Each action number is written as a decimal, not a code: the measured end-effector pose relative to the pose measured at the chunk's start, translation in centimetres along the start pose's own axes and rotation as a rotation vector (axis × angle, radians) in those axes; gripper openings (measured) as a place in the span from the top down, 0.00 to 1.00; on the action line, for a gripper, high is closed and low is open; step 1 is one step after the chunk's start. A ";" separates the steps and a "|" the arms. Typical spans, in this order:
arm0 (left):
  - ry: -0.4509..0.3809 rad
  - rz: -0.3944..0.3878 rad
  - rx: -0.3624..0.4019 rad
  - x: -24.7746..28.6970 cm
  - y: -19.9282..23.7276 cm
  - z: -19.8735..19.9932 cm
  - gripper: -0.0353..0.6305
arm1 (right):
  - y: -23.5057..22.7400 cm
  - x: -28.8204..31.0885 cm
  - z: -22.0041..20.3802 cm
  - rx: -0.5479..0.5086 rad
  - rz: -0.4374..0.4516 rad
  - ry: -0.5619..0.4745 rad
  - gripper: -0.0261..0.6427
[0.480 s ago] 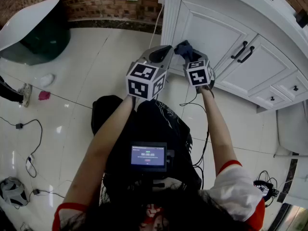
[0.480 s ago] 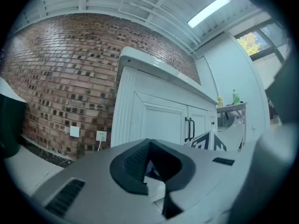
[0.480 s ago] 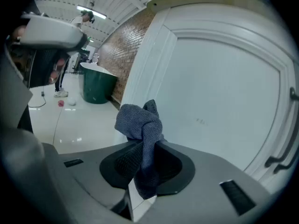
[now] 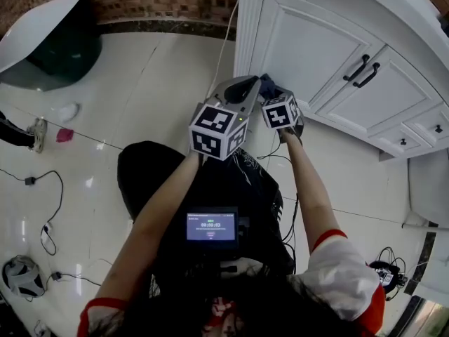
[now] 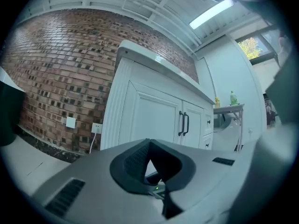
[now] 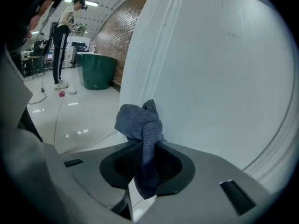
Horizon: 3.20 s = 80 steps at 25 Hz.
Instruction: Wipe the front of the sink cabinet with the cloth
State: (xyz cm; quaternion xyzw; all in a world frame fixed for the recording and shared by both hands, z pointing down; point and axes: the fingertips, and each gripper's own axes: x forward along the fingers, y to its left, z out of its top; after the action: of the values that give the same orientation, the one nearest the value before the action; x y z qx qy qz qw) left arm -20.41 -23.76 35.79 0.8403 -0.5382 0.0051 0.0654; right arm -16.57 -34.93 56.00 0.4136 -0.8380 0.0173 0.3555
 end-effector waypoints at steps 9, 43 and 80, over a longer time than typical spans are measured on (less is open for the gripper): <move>0.008 0.047 -0.061 0.3 1.9 -0.5 0.89 | -0.8 -1.7 0.7 -0.007 0.006 -0.022 0.83; 0.008 0.019 -0.017 2.0 -1.8 2.3 0.89 | -10.9 -15.5 12.7 -0.074 -0.190 -0.296 0.83; 0.041 -0.028 -0.039 4.3 -4.1 0.5 0.89 | -12.2 -12.0 2.6 0.009 -0.187 -0.122 0.83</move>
State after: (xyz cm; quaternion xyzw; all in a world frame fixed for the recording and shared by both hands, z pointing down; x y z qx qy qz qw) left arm -14.93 -25.98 35.18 0.8461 -0.5248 0.0109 0.0926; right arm -4.65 -35.58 43.48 0.4917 -0.8158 -0.0375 0.3022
